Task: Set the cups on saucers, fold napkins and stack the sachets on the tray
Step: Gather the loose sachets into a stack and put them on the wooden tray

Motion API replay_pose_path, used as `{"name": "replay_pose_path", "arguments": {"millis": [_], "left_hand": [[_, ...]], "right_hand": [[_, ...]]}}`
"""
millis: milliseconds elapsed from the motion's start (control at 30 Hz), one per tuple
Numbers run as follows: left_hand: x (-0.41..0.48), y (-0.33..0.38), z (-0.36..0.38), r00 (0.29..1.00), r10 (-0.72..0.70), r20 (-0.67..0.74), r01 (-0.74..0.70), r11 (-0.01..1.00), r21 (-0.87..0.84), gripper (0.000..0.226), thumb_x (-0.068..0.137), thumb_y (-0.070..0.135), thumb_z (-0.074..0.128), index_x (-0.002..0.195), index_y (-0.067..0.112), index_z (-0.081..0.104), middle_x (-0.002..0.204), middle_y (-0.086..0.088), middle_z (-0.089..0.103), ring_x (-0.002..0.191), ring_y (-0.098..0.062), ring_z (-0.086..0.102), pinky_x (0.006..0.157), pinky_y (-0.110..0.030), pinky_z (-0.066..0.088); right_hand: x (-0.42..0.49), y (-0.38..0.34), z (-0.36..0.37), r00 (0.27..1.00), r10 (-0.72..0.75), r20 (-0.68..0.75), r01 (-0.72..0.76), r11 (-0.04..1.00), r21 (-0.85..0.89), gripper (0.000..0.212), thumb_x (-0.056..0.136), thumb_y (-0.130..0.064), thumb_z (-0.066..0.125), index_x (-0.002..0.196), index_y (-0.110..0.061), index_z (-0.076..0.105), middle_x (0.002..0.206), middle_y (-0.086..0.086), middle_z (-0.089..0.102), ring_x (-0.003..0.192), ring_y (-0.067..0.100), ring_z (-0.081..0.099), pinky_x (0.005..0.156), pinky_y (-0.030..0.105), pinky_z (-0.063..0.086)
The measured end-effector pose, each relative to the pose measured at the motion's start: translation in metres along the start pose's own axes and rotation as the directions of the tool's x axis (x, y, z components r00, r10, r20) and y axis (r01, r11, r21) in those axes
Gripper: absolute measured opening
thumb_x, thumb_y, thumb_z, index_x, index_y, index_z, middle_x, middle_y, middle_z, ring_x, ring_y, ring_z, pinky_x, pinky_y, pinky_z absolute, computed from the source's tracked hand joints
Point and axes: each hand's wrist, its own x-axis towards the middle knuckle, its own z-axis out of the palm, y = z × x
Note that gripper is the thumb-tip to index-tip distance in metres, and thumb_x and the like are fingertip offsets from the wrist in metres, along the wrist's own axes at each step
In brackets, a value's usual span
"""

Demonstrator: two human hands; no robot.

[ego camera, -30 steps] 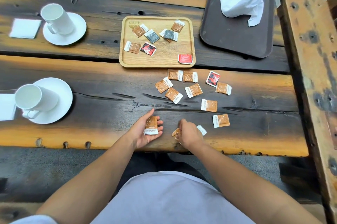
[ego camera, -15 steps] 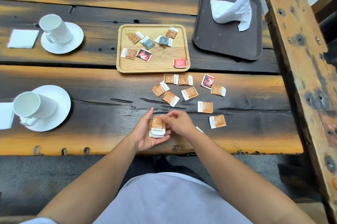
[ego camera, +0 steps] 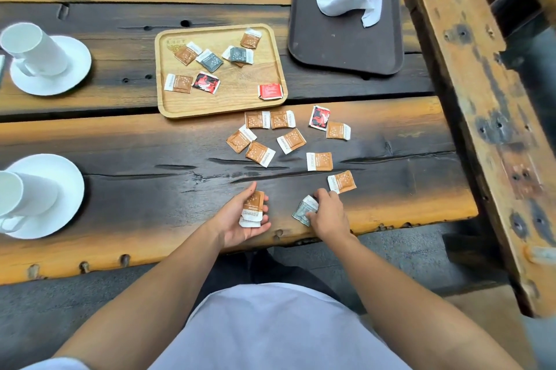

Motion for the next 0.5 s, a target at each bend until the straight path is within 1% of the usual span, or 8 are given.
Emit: {"name": "replay_pose_path", "arguments": {"millis": [133, 200, 233, 267, 333, 367, 400, 500], "left_hand": [[0.004, -0.002, 0.000, 1.000, -0.014, -0.011, 0.014, 1.000, 0.014, 0.043, 0.085, 0.057, 0.062, 0.091, 0.015, 0.068, 0.085, -0.004, 0.062, 0.068, -0.018, 0.063, 0.072, -0.035, 0.058], [0.006, -0.001, 0.001, 0.999, -0.010, -0.037, 0.010, 1.000, 0.005, 0.043, 0.085, 0.056, 0.063, 0.091, 0.014, 0.068, 0.084, -0.004, 0.063, 0.067, -0.018, 0.063, 0.071, -0.035, 0.058], [0.007, -0.001, 0.001, 0.999, -0.004, -0.048, 0.004, 1.000, -0.002, 0.043, 0.085, 0.056, 0.063, 0.091, 0.013, 0.067, 0.083, -0.004, 0.063, 0.066, -0.019, 0.063, 0.070, -0.034, 0.058], [0.007, 0.000, 0.001, 0.998, 0.002, -0.057, -0.003, 1.000, -0.011, 0.044, 0.085, 0.056, 0.062, 0.091, 0.013, 0.067, 0.083, -0.005, 0.064, 0.065, -0.019, 0.063, 0.068, -0.034, 0.058], [0.007, 0.001, 0.003, 0.998, 0.011, -0.063, -0.013, 0.999, -0.038, 0.046, 0.085, 0.058, 0.061, 0.090, 0.012, 0.066, 0.084, -0.006, 0.064, 0.065, -0.019, 0.064, 0.068, -0.033, 0.058], [0.007, 0.002, 0.003, 0.998, 0.016, -0.058, -0.020, 0.998, -0.059, 0.049, 0.084, 0.060, 0.061, 0.091, 0.012, 0.066, 0.086, -0.007, 0.065, 0.066, -0.020, 0.064, 0.068, -0.034, 0.058], [0.007, 0.003, 0.005, 0.998, 0.023, -0.050, -0.027, 0.996, -0.080, 0.052, 0.083, 0.062, 0.060, 0.091, 0.011, 0.066, 0.089, -0.008, 0.065, 0.068, -0.021, 0.065, 0.069, -0.034, 0.058], [0.009, 0.006, 0.009, 0.999, 0.040, -0.003, -0.040, 0.992, -0.116, 0.063, 0.080, 0.069, 0.058, 0.098, 0.009, 0.069, 0.098, -0.012, 0.068, 0.076, -0.023, 0.066, 0.072, -0.035, 0.058]], "right_hand": [[0.005, -0.006, -0.001, 0.996, 0.085, 0.041, -0.089, 0.987, 0.133, 0.016, 0.084, -0.023, 0.072, 0.092, -0.017, 0.060, 0.107, 0.008, 0.057, 0.099, 0.026, 0.057, 0.086, 0.031, 0.043], [0.007, -0.009, -0.003, 0.993, 0.111, 0.043, -0.119, 0.963, 0.242, 0.016, 0.085, -0.026, 0.070, 0.076, -0.019, 0.059, 0.089, 0.006, 0.062, 0.086, 0.024, 0.057, 0.076, 0.028, 0.042], [0.006, -0.012, -0.005, 0.987, 0.146, 0.064, -0.159, 0.921, 0.356, 0.021, 0.087, -0.026, 0.069, 0.070, -0.018, 0.058, 0.077, 0.003, 0.060, 0.076, 0.022, 0.055, 0.070, 0.028, 0.041], [0.005, -0.017, -0.008, 0.973, 0.196, 0.122, -0.230, 0.822, 0.521, 0.023, 0.089, -0.025, 0.067, 0.069, -0.017, 0.059, 0.068, 0.001, 0.057, 0.067, 0.019, 0.052, 0.064, 0.028, 0.041], [0.002, -0.028, -0.016, 0.909, 0.235, 0.343, -0.414, 0.432, 0.801, 0.010, 0.091, -0.018, 0.064, 0.085, -0.010, 0.064, 0.067, 0.002, 0.057, 0.054, 0.014, 0.048, 0.050, 0.026, 0.040], [0.000, -0.034, -0.020, 0.880, 0.191, 0.435, -0.472, 0.264, 0.841, 0.007, 0.091, -0.014, 0.064, 0.093, -0.008, 0.064, 0.070, 0.003, 0.061, 0.051, 0.012, 0.050, 0.046, 0.024, 0.040], [-0.002, -0.039, -0.022, 0.864, 0.122, 0.488, -0.504, 0.205, 0.839, 0.007, 0.090, -0.012, 0.066, 0.096, -0.008, 0.064, 0.072, 0.005, 0.066, 0.051, 0.012, 0.053, 0.044, 0.023, 0.041], [-0.012, -0.055, -0.021, 0.819, -0.044, 0.573, -0.531, 0.323, 0.784, 0.010, 0.085, -0.008, 0.071, 0.090, -0.011, 0.063, 0.080, 0.009, 0.073, 0.054, 0.013, 0.058, 0.042, 0.021, 0.041]]}}
